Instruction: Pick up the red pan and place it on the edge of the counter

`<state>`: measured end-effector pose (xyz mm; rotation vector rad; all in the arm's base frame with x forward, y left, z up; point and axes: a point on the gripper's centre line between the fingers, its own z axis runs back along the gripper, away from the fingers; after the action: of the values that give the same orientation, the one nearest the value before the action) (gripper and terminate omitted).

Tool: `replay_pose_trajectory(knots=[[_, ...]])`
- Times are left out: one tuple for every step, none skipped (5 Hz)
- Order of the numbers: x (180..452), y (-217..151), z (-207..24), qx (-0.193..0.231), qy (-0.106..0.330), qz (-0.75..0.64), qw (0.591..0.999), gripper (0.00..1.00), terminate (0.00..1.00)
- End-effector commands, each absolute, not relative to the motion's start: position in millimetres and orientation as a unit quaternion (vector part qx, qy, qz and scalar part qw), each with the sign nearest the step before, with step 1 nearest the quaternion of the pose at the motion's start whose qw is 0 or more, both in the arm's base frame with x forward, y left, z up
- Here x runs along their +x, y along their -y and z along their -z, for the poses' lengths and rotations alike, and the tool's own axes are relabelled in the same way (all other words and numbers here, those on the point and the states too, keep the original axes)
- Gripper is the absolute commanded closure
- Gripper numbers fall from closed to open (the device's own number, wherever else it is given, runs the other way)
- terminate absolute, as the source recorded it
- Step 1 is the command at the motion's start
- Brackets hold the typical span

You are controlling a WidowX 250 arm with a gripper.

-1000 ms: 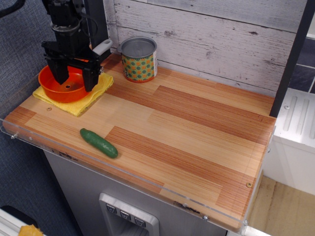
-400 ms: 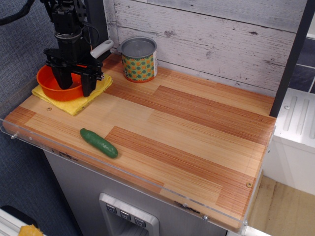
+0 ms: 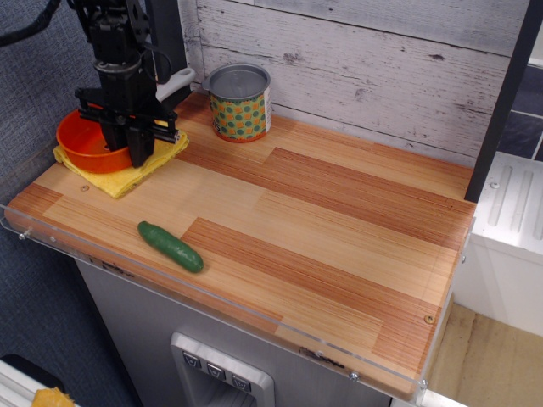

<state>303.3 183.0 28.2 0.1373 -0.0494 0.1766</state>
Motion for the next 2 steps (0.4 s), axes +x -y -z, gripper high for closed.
replay_pose_trajectory(knots=[[310.5,-183.7,-68.1,0.089,0.064,-0.105,0.988,1.0,0.0],[309.2,-184.4,-79.1,0.098,0.069,-0.113,0.986,1.0,0.0]])
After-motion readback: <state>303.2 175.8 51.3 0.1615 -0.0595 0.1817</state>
